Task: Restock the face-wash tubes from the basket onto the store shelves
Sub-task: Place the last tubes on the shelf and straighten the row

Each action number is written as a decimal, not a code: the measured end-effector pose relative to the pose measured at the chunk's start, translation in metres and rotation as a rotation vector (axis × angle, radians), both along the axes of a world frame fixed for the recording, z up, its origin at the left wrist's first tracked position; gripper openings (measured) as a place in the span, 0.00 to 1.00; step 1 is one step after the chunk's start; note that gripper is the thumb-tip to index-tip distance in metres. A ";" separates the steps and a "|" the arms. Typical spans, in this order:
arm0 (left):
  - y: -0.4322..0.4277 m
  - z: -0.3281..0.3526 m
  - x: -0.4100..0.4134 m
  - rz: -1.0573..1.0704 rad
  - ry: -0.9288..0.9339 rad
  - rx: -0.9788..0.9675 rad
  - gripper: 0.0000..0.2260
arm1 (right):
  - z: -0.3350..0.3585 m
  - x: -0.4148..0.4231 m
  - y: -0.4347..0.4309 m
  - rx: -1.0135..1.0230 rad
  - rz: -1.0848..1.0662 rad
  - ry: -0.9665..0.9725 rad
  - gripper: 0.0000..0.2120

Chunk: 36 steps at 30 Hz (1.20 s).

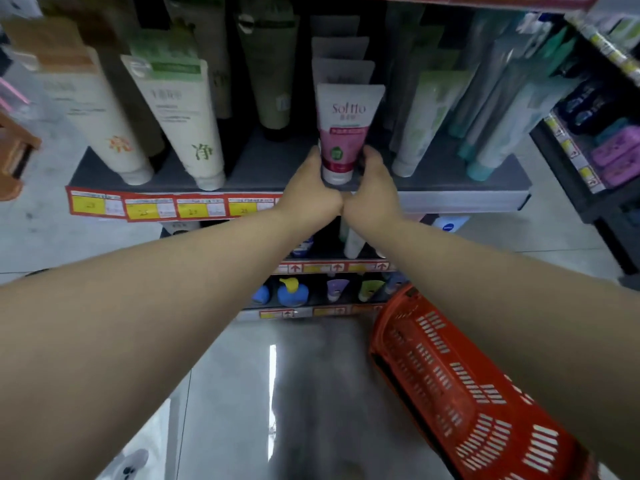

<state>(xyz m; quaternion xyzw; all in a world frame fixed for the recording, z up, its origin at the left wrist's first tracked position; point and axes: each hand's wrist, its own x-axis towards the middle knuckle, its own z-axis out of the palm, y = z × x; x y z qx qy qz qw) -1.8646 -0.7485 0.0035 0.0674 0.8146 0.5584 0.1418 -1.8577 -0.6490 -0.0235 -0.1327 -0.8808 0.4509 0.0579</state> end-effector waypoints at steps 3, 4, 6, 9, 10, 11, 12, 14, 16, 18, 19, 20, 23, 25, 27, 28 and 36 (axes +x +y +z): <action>0.009 -0.005 -0.001 0.050 0.009 0.020 0.25 | 0.001 0.000 0.007 -0.037 0.059 0.007 0.28; 0.012 -0.007 0.000 0.061 0.012 0.031 0.26 | -0.001 0.000 0.009 -0.045 0.066 0.017 0.27; 0.015 -0.009 0.002 0.073 0.017 0.048 0.28 | -0.003 0.002 0.012 -0.030 0.076 0.024 0.28; 0.017 -0.014 0.001 0.084 0.028 0.053 0.29 | -0.008 0.003 0.015 -0.002 0.081 0.025 0.31; 0.018 -0.014 0.002 0.084 0.027 0.048 0.29 | -0.009 0.003 0.016 -0.003 0.081 0.025 0.31; 0.018 -0.015 0.002 0.081 0.028 0.044 0.30 | -0.009 0.004 0.017 -0.002 0.081 0.024 0.31; 0.018 -0.016 0.003 0.079 0.027 0.038 0.30 | -0.010 0.006 0.017 -0.004 0.082 0.024 0.30; 0.017 -0.017 0.003 0.072 0.034 0.025 0.30 | -0.010 0.008 0.018 -0.003 0.083 0.034 0.30; 0.014 -0.018 0.005 0.069 0.042 0.021 0.29 | -0.011 0.010 0.015 -0.006 0.082 0.032 0.31; 0.011 -0.018 0.006 0.065 0.049 0.022 0.29 | -0.012 0.011 0.013 -0.005 0.084 0.030 0.32; 0.011 -0.017 0.008 0.059 0.048 0.022 0.30 | -0.012 0.012 0.014 -0.001 0.087 0.031 0.32; 0.011 -0.017 0.010 0.053 0.042 0.022 0.31 | -0.012 0.013 0.014 0.002 0.092 0.030 0.31; 0.010 -0.017 0.016 0.025 0.028 0.020 0.32 | -0.009 0.018 0.015 0.028 0.125 0.026 0.31; 0.008 -0.016 0.020 0.015 0.031 0.010 0.30 | -0.006 0.022 0.014 0.027 0.144 0.034 0.31; 0.007 -0.017 0.024 0.013 0.028 0.000 0.28 | -0.003 0.026 0.014 0.020 0.140 0.031 0.31; 0.007 -0.017 0.027 0.012 0.026 0.001 0.27 | -0.001 0.029 0.014 0.016 0.133 0.025 0.31; 0.025 0.004 0.029 -0.095 0.044 -0.040 0.30 | 0.018 0.040 0.036 0.100 0.043 -0.024 0.34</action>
